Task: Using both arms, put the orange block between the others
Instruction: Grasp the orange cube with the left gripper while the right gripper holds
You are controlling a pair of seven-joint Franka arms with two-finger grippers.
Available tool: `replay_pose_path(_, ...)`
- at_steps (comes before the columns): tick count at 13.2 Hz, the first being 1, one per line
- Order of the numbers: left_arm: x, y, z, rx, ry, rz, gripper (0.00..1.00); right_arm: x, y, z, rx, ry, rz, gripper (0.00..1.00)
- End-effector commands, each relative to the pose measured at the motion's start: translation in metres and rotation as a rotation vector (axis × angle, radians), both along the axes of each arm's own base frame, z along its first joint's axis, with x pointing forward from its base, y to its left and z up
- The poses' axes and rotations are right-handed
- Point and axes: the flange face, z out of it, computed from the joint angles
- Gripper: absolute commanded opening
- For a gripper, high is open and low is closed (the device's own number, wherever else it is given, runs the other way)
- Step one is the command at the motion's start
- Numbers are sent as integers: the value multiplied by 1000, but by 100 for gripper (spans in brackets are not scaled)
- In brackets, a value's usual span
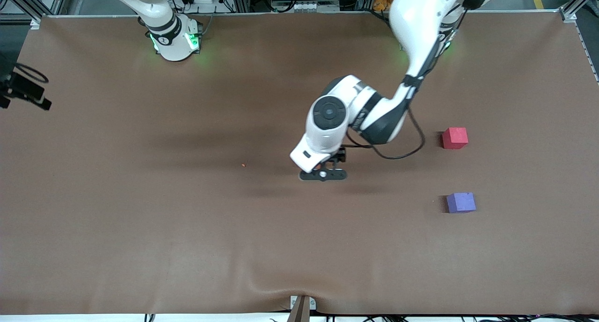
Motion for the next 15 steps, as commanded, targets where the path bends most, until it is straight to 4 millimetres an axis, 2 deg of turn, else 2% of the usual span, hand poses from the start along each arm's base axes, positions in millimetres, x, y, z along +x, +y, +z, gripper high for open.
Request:
replay_pose_path(1, -3, -10, -29, 15, 18, 7, 100, -16, 2, -7, -19, 30, -30, 100)
replay_pose_path(2, -8, -10, -41, 30, 34, 14, 100, -17, 4, -6, -19, 34, -54, 100)
replay_pose_path(3, -14, -16, -43, 30, 38, 6, 100, -18, 4, -6, -20, 40, -60, 100)
replay_pose_path(6, -19, -13, -50, 46, 52, -1, 100, -17, 3, -4, -23, 39, -59, 100)
replay_pose_path(10, -21, -11, -64, 59, 67, 1, 100, -18, 1, 5, -76, 25, -55, 100)
replay_pose_path(13, -23, -12, -72, 61, 78, 6, 100, -23, 6, 2, -74, 74, -49, 100)
replay_pose_path(15, -24, -13, -86, 57, 83, 16, 100, -26, 12, 12, -75, 74, -41, 100)
